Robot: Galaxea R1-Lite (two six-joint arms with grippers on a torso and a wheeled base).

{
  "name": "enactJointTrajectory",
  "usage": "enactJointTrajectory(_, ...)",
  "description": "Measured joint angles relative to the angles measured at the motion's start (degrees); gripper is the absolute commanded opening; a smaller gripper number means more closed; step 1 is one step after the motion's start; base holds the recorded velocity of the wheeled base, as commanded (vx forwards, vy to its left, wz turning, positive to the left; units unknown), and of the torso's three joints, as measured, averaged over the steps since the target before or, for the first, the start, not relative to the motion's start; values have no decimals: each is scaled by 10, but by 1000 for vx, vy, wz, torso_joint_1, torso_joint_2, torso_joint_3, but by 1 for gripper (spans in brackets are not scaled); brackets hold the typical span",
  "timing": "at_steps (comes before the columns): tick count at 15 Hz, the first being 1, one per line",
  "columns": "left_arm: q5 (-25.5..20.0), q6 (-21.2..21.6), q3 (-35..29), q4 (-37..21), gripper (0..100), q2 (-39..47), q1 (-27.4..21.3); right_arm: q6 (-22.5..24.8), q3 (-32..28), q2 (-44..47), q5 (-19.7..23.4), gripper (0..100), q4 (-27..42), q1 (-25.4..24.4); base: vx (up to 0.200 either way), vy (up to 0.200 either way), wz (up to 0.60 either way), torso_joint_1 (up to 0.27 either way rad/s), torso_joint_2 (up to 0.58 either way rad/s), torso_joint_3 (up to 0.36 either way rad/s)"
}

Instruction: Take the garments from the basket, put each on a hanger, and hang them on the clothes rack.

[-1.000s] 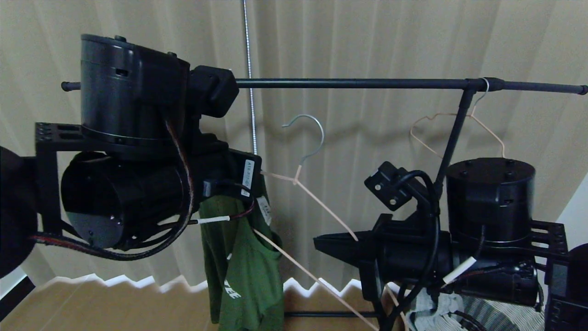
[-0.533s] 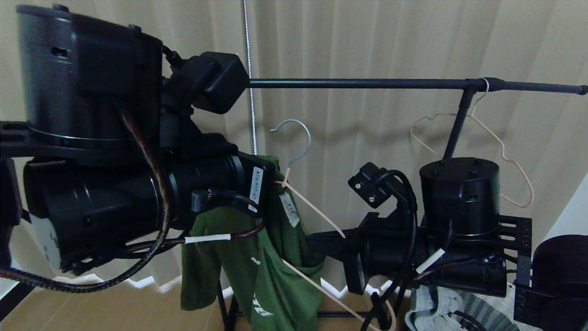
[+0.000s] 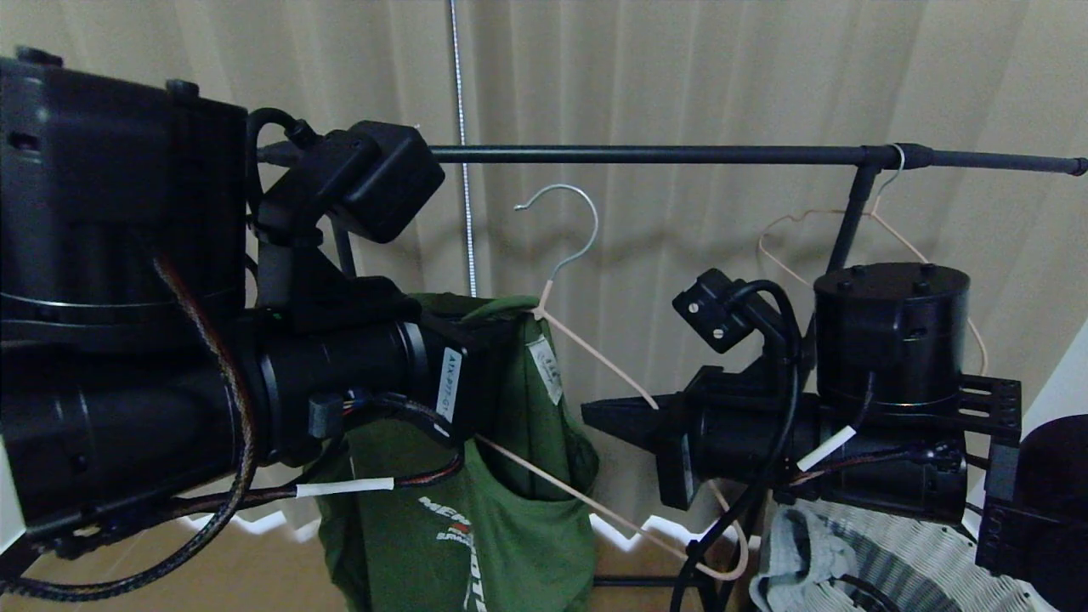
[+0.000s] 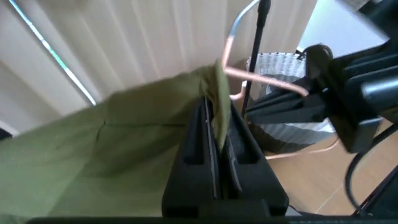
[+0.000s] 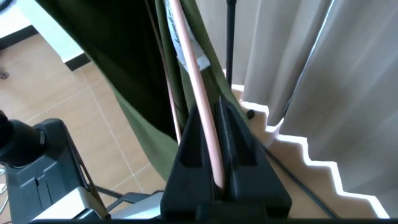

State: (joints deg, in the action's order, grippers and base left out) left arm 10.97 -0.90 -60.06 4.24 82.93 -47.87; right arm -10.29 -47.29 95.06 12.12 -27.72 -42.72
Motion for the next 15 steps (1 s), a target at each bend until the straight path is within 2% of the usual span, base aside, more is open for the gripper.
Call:
enactJointTrajectory(1, 0, 0, 2, 0, 100, -1, 0, 0, 0, -3, 0, 0, 0, 0, 0, 0, 0, 0, 0, 0)
enactJointTrajectory(7, 0, 6, 33, 3, 100, -11, 0, 4, 1, -23, 0, 0, 0, 7, 0, 0, 0, 0, 0, 0)
enactJointTrajectory(10, 0, 30, 61, 17, 100, -29, 7, 37, 5, -34, 0, 0, 1, 21, 0, 0, 0, 0, 0, 0)
enactJointTrajectory(11, 0, 59, 71, 39, 100, -38, 16, 59, 6, -39, 1, 0, 5, 31, 0, 0, 0, 0, 0, 0)
enactJointTrajectory(12, 0, 73, 78, 51, 100, -45, 25, 68, 6, -44, 2, 0, 8, 39, 0, 0, 0, 0, 0, 0)
enactJointTrajectory(13, -4, 104, 82, 62, 100, -50, 35, 74, 6, -49, 4, 0, 14, 43, 0, 0, 0, 0, 0, 0)
enactJointTrajectory(15, -40, 219, 85, 89, 100, -59, 93, 79, -6, -64, 7, 0, 60, 48, 0, 0, 0, 0, 0, 0)
